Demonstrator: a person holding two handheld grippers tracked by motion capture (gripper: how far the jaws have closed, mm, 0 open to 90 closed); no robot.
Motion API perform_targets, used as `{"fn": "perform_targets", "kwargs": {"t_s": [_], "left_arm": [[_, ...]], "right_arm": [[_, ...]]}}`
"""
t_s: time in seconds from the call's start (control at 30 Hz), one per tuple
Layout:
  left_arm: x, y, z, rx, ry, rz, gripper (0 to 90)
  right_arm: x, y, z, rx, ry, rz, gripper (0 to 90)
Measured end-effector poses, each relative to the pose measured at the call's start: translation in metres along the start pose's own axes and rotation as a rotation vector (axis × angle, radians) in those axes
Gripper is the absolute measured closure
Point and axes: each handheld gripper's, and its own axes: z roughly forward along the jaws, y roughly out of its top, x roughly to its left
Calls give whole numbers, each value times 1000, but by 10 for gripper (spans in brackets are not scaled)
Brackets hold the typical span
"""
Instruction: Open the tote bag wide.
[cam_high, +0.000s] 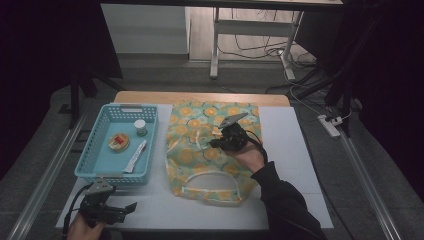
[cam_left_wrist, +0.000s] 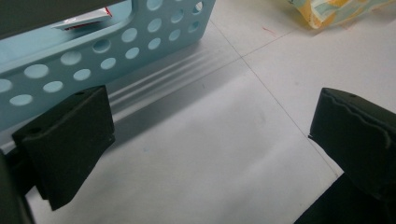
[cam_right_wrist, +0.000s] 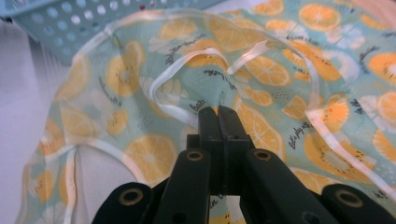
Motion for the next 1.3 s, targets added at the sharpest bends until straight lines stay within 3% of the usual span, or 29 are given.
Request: {"fn": "perform_targets", "kwargs": {"t_s": [0.43,0.9,1.3], "left_arm": [[2,0,0,-3,-4,-18,0],[1,-1,-2,-17,-4,-12,0],[1,-2,-4,-35,10,-21,0]], "right_arm": [[-11,32,-26,-100,-4,-15,900],[-15,36,-31,-161,-17,-6,900],[-13,34,-30,-137,-29,-38,900]]}}
